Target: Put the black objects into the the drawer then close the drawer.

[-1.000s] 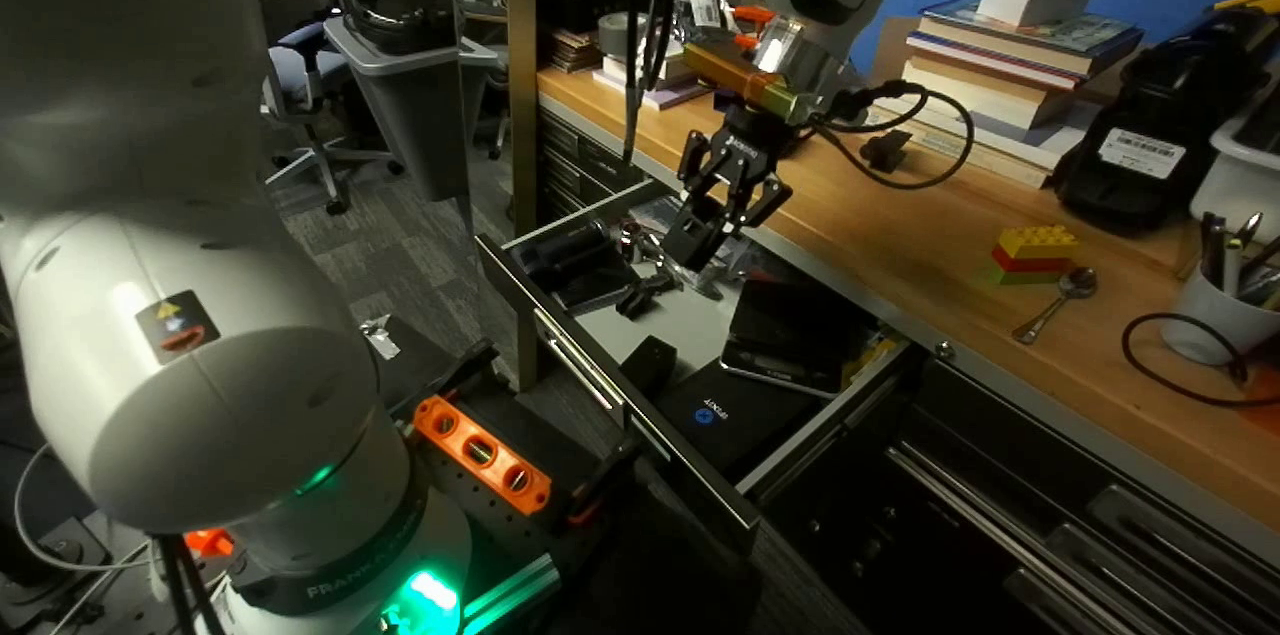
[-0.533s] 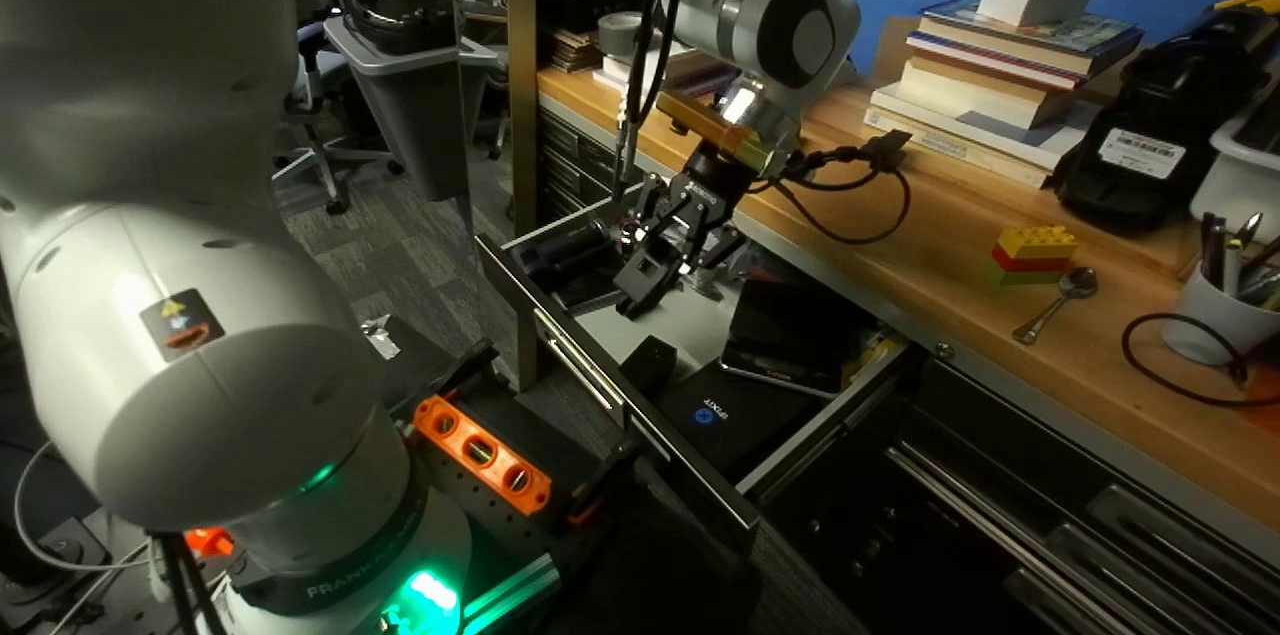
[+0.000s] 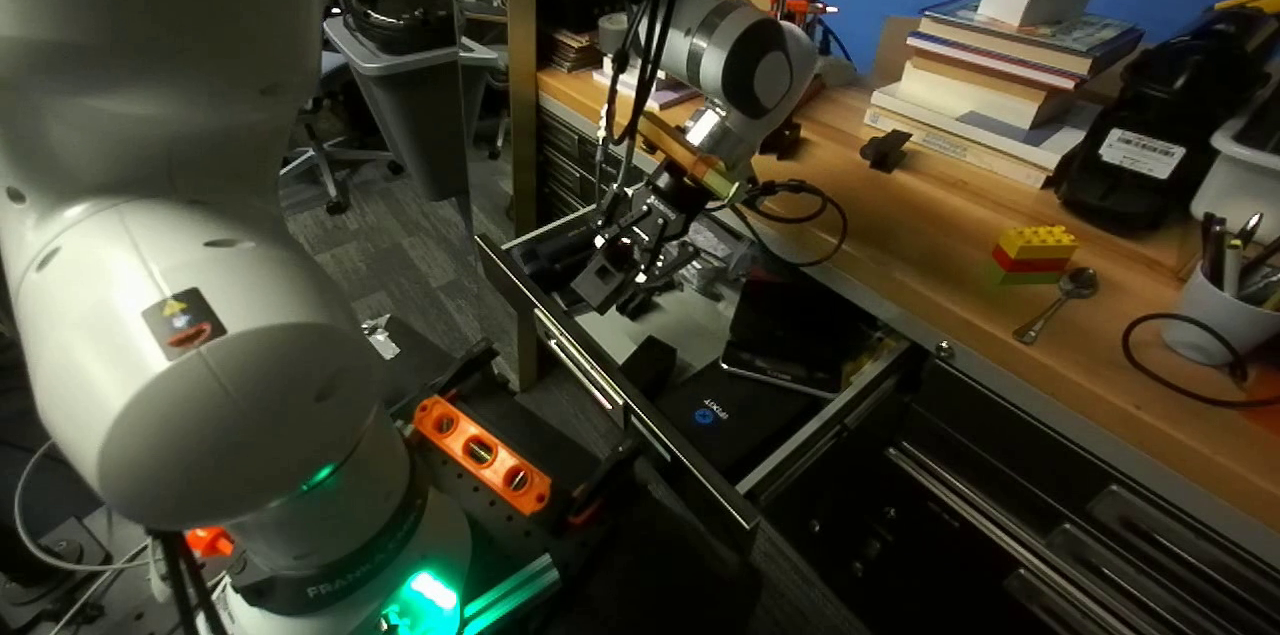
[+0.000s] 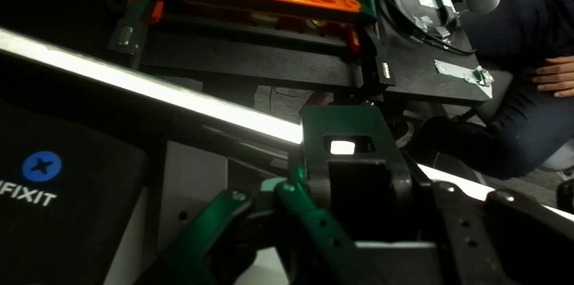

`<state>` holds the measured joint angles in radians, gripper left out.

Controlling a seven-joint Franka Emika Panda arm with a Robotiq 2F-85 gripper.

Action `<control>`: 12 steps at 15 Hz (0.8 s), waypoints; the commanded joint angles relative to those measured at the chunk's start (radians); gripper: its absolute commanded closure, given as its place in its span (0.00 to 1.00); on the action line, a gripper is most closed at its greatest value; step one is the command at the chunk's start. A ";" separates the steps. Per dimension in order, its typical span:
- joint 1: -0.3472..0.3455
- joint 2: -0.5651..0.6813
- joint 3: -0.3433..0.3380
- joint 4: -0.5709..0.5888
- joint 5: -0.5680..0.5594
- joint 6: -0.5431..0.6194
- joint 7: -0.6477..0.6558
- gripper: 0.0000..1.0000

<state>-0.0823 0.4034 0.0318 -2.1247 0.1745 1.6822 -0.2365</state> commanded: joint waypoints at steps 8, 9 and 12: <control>0.006 0.062 0.021 0.032 0.065 0.070 -0.073 0.73; 0.010 0.065 0.018 0.033 0.053 0.091 -0.062 0.73; 0.010 0.077 0.017 0.038 0.044 0.120 -0.054 0.73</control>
<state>-0.0788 0.4695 0.0503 -2.1045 0.2224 1.7842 -0.2953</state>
